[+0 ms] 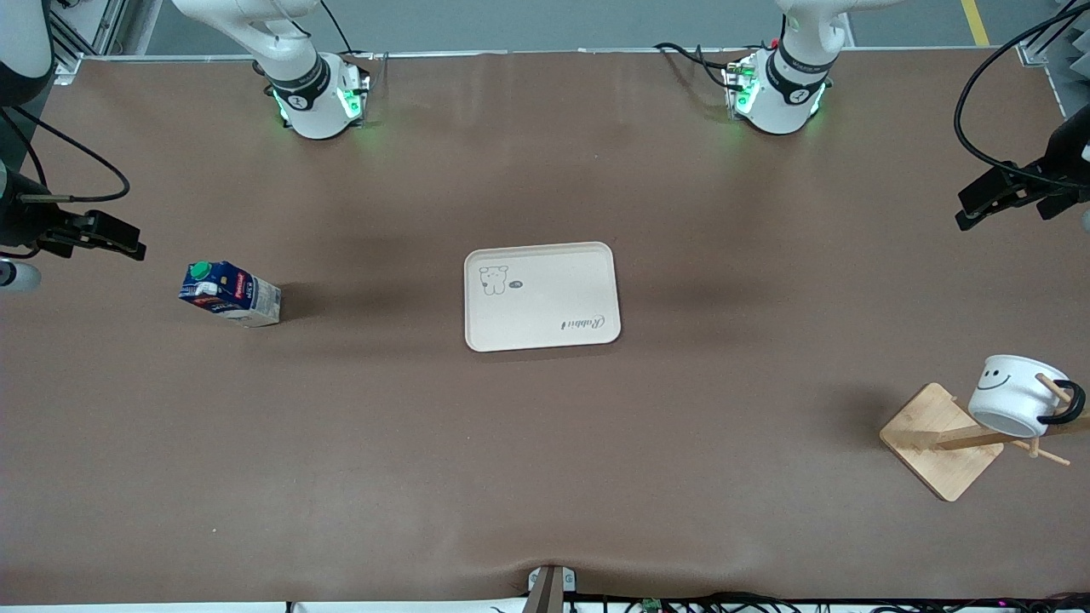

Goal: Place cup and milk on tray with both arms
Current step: 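Move the right gripper toward the milk carton while the left gripper approaches the mug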

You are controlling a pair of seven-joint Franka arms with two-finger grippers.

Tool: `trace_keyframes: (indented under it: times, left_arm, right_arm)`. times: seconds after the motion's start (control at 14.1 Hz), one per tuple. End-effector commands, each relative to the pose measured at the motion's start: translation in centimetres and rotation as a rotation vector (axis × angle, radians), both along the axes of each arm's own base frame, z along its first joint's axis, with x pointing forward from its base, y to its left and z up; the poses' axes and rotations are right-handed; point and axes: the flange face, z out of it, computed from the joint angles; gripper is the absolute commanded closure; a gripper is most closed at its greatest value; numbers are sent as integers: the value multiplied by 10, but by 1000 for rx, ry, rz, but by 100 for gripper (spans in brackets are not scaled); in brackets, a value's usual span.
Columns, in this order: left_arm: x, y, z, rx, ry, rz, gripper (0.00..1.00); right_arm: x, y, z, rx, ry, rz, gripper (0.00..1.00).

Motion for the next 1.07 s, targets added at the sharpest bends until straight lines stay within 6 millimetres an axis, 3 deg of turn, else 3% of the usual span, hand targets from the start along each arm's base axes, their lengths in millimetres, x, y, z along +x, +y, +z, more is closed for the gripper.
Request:
trace_keyframes:
  times: [0.0,0.28,0.43,0.57,1.0]
  left_arm:
    - [1,2,4,-8,0,-10,0]
    - [11,5,-3,-9,-28,6,0]
    - [17,30,-13,-17,-61,56,0]
    - [19,37,-36,-18,-107,68,0]
    - [21,94,-96,-110,-236,210,0]
  right_arm:
    - [2,-1,5,20,-7,-11,0]
    - [2,-3,5,20,-7,-17,0]
    - [3,-3,3,20,-4,-19,0]
    - [3,-3,2,21,-4,-19,0]
    - [12,-4,-19,15,33,-17,0]
